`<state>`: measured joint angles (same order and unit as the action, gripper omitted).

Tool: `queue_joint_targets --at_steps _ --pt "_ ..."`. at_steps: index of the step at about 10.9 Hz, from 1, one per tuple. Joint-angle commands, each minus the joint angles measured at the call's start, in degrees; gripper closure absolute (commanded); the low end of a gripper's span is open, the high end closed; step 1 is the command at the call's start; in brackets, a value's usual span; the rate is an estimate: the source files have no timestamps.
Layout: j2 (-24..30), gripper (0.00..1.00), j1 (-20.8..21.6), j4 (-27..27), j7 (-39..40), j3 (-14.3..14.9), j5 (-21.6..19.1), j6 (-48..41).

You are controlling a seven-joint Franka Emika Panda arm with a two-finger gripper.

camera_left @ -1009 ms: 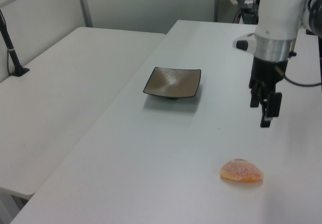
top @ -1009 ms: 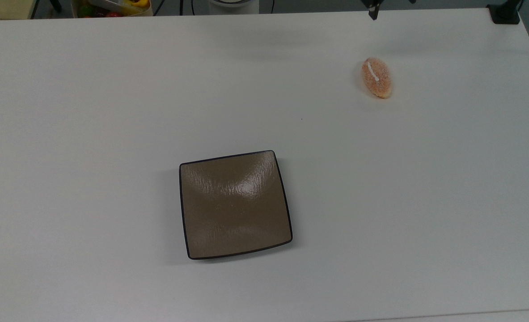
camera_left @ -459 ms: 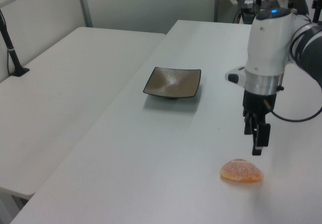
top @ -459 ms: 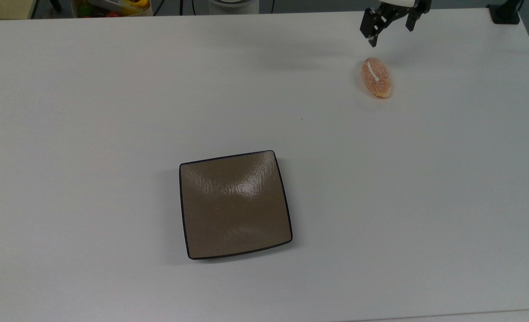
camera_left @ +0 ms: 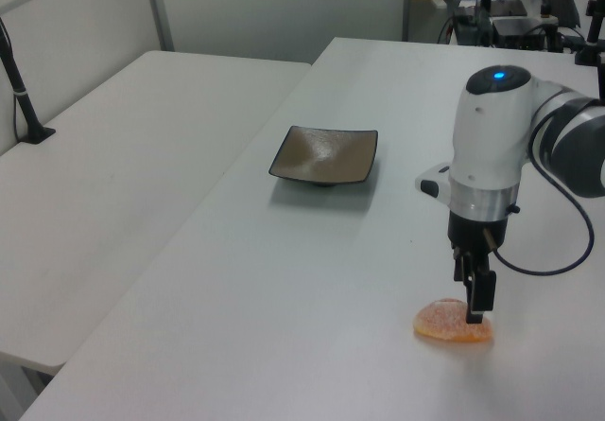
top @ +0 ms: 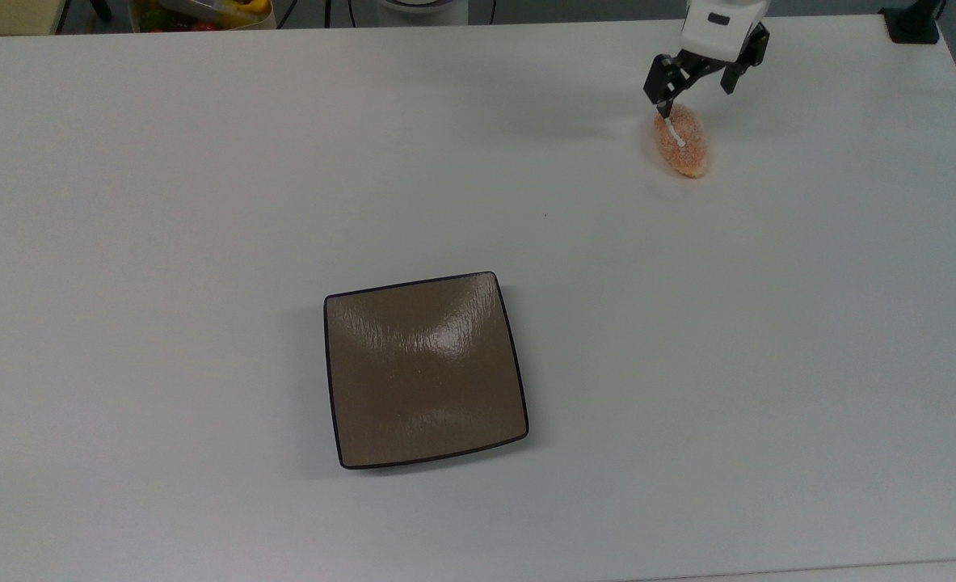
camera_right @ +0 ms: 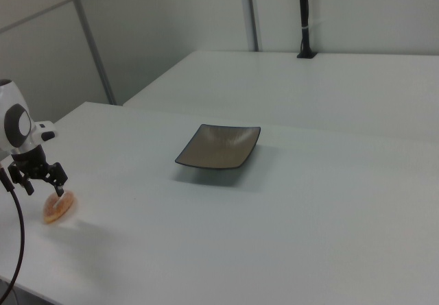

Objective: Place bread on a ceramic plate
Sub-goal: 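Move the gripper over the orange bread roll and lower it, then close the gripper on the bread roll and lift it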

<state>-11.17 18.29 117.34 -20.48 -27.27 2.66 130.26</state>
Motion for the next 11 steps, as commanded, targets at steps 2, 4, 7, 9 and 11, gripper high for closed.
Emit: queue_joint_targets --at_steps 2,4,7,9,11 --pt "-2.8 0.0 0.9 0.2 -4.3 0.2 4.5 2.3" --pt "-3.8 0.0 0.8 0.2 -4.3 0.2 5.5 2.3" --pt "-4.8 0.0 0.8 0.1 -5.2 0.2 6.6 3.3" --pt "-5.5 0.0 0.8 0.2 -5.2 0.2 6.9 3.6" --pt "-6.0 0.13 0.8 0.1 -5.2 0.2 7.0 3.8"
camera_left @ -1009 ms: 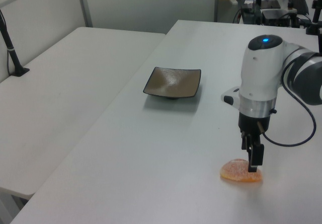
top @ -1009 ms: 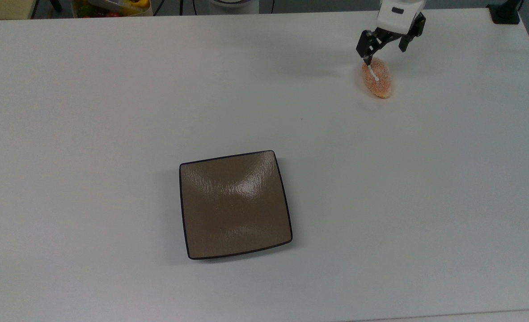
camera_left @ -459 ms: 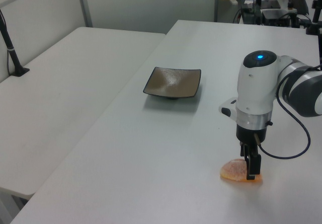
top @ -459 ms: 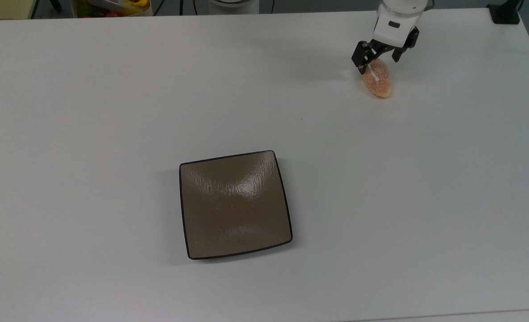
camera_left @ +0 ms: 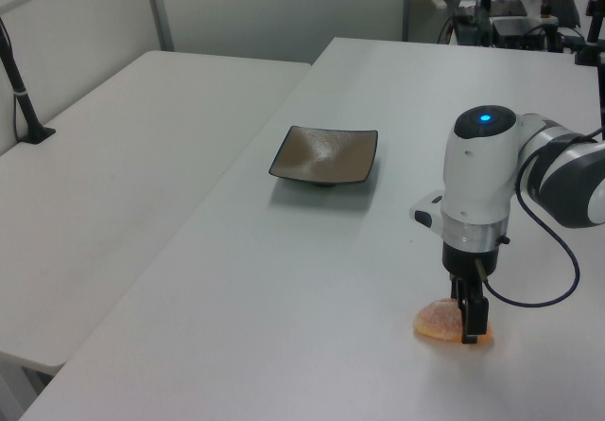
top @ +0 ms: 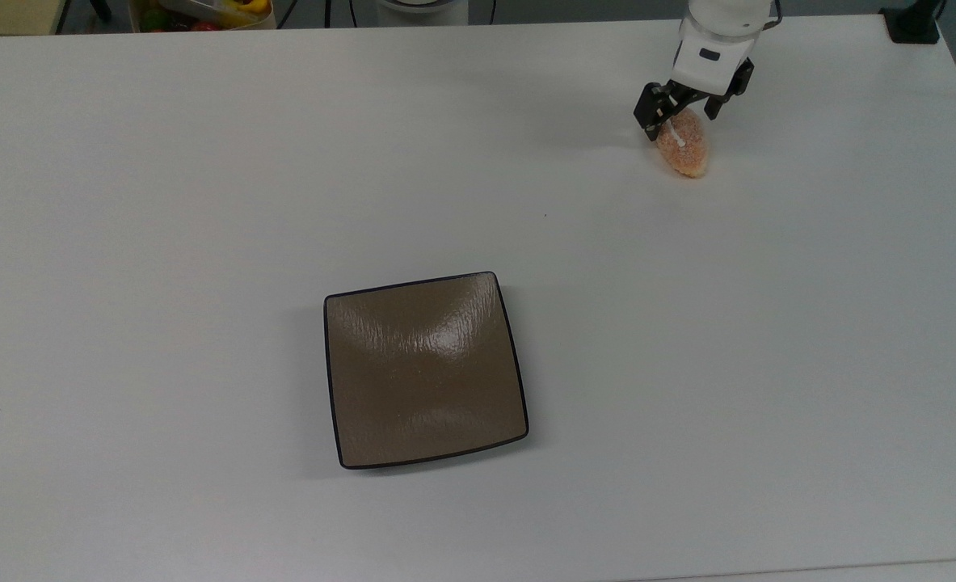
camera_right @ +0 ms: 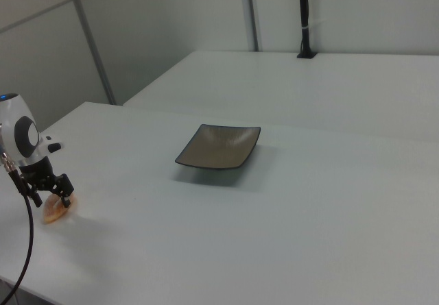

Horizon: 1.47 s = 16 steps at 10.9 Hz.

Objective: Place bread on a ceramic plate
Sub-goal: 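Close the gripper on the bread roll and lift it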

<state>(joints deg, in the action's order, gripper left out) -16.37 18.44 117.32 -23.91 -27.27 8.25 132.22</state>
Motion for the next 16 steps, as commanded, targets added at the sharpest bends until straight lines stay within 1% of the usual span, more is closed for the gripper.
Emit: queue_joint_targets --at_steps 1,2,3,5,6,7,8,9,11,12,13,14,15,16 --pt "-0.8 0.26 0.5 0.1 -1.8 0.2 1.7 1.8" --pt "-0.8 0.41 0.5 0.1 -1.8 0.2 1.7 1.8" --pt "-0.8 0.53 0.5 0.1 -1.7 0.2 1.8 1.8" --pt "-0.7 0.66 0.4 0.0 -1.1 0.2 1.8 1.5" --pt "-0.6 0.69 0.2 -0.1 -1.1 0.2 1.8 1.1" --pt "-0.2 0.74 0.0 -0.2 -1.0 0.2 1.8 0.9" --pt "0.5 0.77 -0.1 -0.3 -1.0 0.3 1.8 0.8" --pt "1.6 0.77 -0.2 -0.7 -1.0 0.5 1.7 -0.9" --pt "4.4 0.77 -1.4 -2.7 0.3 0.6 0.5 -6.3" --pt "5.7 0.77 -1.8 -3.9 0.8 1.0 0.2 -8.7" --pt "7.0 0.77 -1.9 -5.2 0.9 2.0 -0.7 -10.9" --pt "7.8 0.77 -1.9 -7.7 2.8 4.1 -2.9 -14.5" --pt "8.0 0.76 -1.8 -11.4 6.4 6.4 -5.8 -19.8" --pt "8.0 0.75 -1.7 -15.0 9.9 9.7 -8.4 -23.9"
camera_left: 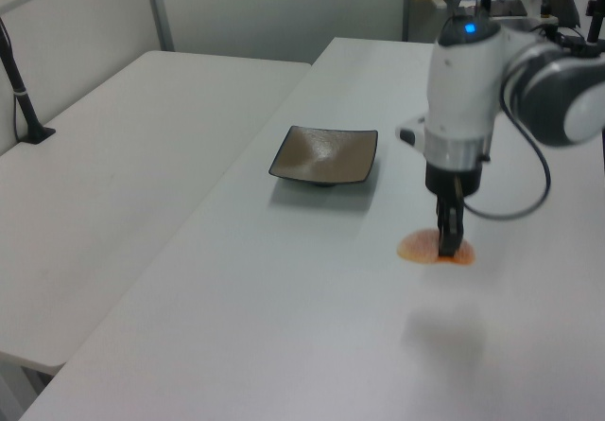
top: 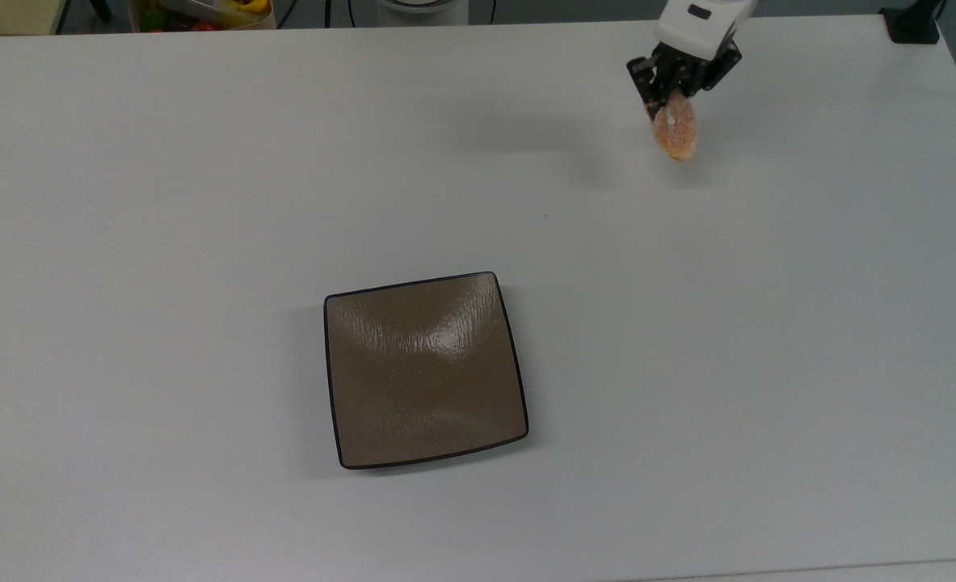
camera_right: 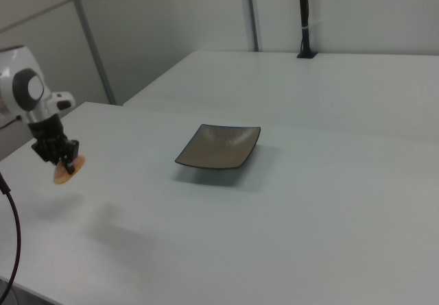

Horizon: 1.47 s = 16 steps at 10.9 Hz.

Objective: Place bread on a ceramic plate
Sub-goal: 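Carry the bread roll over the brown plate and lower it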

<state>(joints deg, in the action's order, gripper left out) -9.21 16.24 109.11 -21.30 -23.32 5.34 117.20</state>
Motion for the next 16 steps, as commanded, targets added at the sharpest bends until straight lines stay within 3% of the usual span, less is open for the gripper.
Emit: queue_joint_targets --at_steps 1,6,9,12,16 --pt "0.8 0.75 0.8 -9.9 10.0 9.1 -7.0 -11.3" --pt "-0.4 0.75 1.0 -18.6 23.5 21.4 -7.7 -15.8" --pt "-5.3 0.75 0.1 -23.4 30.9 26.3 -7.3 -14.7" --pt "-8.6 0.75 -2.8 -23.1 32.6 26.9 -6.5 -3.2" --pt "-15.7 0.75 -5.7 -23.0 33.2 26.9 -2.3 13.5"
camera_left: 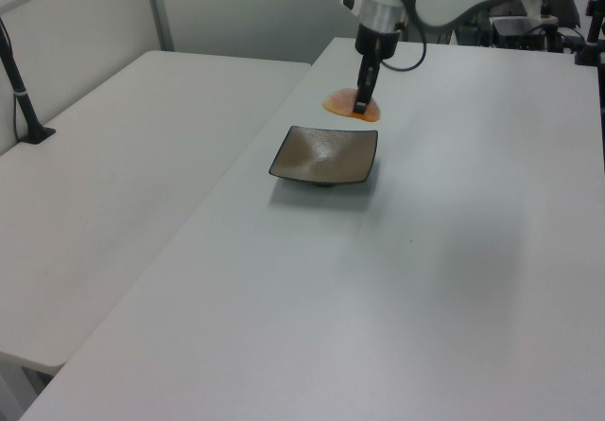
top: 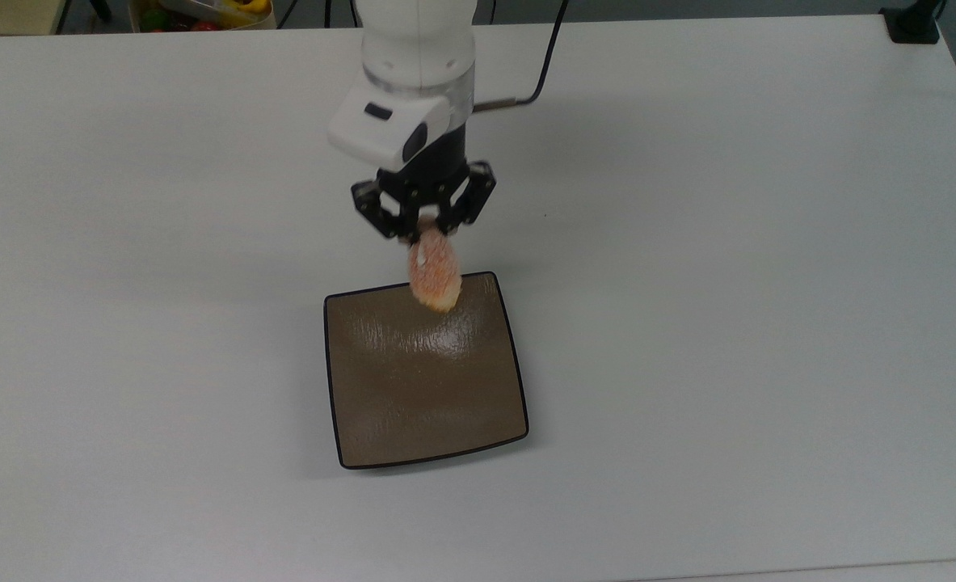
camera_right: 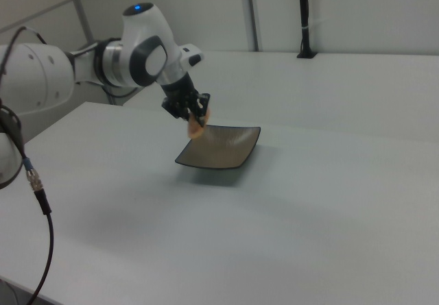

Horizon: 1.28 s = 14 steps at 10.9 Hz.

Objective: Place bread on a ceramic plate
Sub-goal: 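Carry the bread roll over the brown plate and lower it, then open the gripper to release the roll onto the plate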

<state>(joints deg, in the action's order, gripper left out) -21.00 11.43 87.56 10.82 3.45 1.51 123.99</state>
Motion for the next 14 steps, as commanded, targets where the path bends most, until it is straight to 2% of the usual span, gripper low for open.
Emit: queue_joint_targets --at_steps 1,4,7,8,10,11,14 --pt "-5.8 0.75 -1.5 -1.4 1.1 0.2 2.4 9.4" --pt "-10.3 0.75 -1.9 -1.4 1.1 0.2 3.3 14.8" --pt "-13.6 0.69 -1.8 -1.4 1.1 0.2 3.3 19.0" --pt "-13.9 0.58 -1.8 -1.4 1.0 0.2 3.3 19.8" --pt "-14.2 0.15 -1.8 -0.7 0.7 0.1 3.3 20.6" --pt "-14.2 0.02 -1.7 -0.5 0.9 0.2 4.5 20.6" --pt "-13.4 0.0 -1.6 -0.5 0.5 0.1 5.4 20.5"
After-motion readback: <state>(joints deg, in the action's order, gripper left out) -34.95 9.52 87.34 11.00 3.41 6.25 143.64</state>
